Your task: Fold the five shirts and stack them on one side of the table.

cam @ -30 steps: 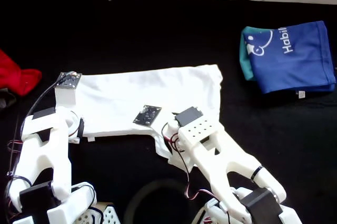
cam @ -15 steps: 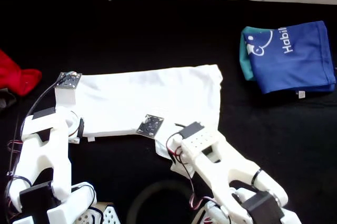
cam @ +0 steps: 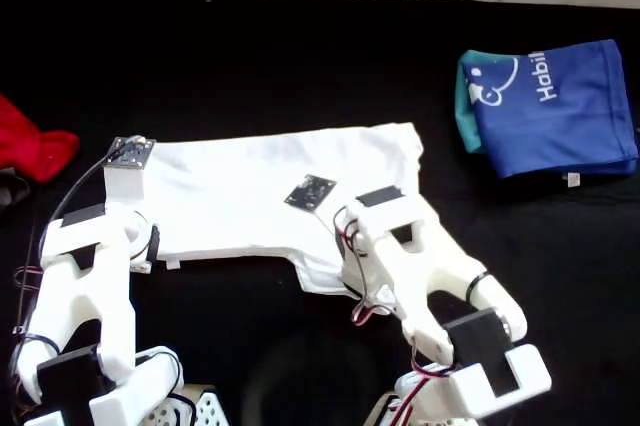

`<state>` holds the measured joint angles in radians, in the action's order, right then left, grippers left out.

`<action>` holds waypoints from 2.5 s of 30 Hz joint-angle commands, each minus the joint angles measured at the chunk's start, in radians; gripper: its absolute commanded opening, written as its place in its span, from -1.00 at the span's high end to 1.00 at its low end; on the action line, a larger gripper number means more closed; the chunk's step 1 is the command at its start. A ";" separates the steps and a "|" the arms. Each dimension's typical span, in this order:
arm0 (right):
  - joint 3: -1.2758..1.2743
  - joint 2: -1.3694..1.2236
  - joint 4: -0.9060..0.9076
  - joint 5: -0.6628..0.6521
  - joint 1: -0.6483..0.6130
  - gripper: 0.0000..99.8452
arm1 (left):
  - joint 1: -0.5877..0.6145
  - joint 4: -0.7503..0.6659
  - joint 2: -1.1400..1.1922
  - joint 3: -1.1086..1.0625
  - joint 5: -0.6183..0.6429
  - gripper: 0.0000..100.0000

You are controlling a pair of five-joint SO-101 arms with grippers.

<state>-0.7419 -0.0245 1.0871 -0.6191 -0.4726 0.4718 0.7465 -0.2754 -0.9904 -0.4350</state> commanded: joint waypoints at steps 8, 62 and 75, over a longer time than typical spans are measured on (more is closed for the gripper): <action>0.038 0.199 0.045 -0.014 0.056 0.99 | 0.008 -0.025 -0.001 -0.004 -0.006 0.98; 1.839 -0.664 0.673 0.381 0.107 0.78 | 0.008 -0.025 -0.001 -0.005 -0.006 0.98; 1.603 -0.679 0.677 0.387 -0.028 0.99 | 0.008 -0.025 -0.001 -0.005 -0.006 0.98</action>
<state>0.8753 -0.7273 1.7515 -0.2447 -0.4895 0.4718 0.7465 -0.2754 -0.9935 -0.4350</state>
